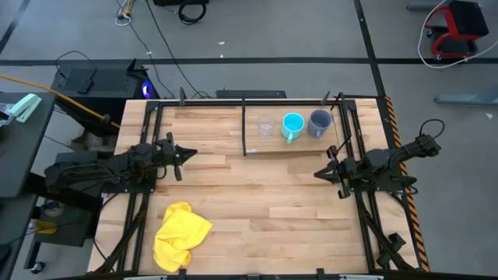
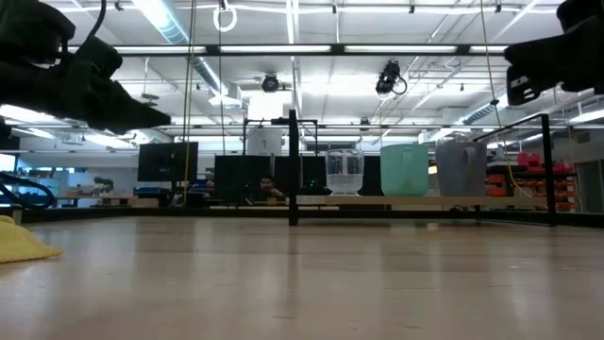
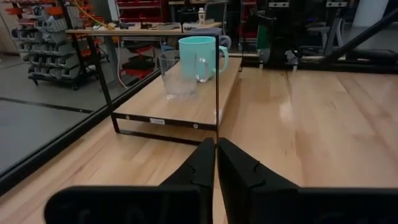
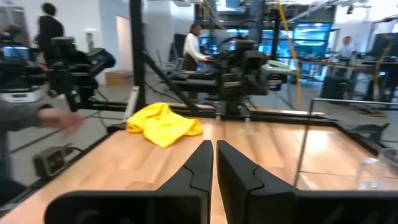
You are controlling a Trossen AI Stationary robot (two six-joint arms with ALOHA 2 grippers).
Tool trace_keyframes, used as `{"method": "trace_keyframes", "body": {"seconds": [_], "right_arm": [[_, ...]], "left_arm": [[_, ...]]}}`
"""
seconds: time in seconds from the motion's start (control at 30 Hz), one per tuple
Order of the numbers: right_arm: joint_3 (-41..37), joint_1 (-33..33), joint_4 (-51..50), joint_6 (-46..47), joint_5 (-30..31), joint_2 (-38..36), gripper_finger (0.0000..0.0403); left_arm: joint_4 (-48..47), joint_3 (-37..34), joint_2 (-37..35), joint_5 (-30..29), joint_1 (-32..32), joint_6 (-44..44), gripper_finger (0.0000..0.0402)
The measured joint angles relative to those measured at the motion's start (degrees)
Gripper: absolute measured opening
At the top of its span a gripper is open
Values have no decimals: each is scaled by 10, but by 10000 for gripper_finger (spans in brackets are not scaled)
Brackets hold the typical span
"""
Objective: Stack small to large cups/mugs on shelf
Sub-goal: Return to Home Position
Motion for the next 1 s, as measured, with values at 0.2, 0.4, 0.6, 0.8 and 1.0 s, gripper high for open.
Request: {"method": "trace_keyframes", "body": {"seconds": [0.2, 0.4, 0.6, 0.8, 1.0], "right_arm": [[0, -28, 0, -10, 0, 0, 29], [0, -30, 0, -3, 0, 0, 29], [0, -30, 0, -3, 0, 0, 29], [0, -30, 0, -3, 0, 0, 29], [0, -30, 0, -3, 0, 0, 29]], "left_arm": [[4, 0, 3, -1, 0, -4, 28], [5, -1, 3, -1, 0, -3, 36], [5, -1, 3, -1, 0, -3, 30], [6, -1, 3, -1, 0, -3, 25], [6, -1, 3, -1, 0, -3, 34]]}}
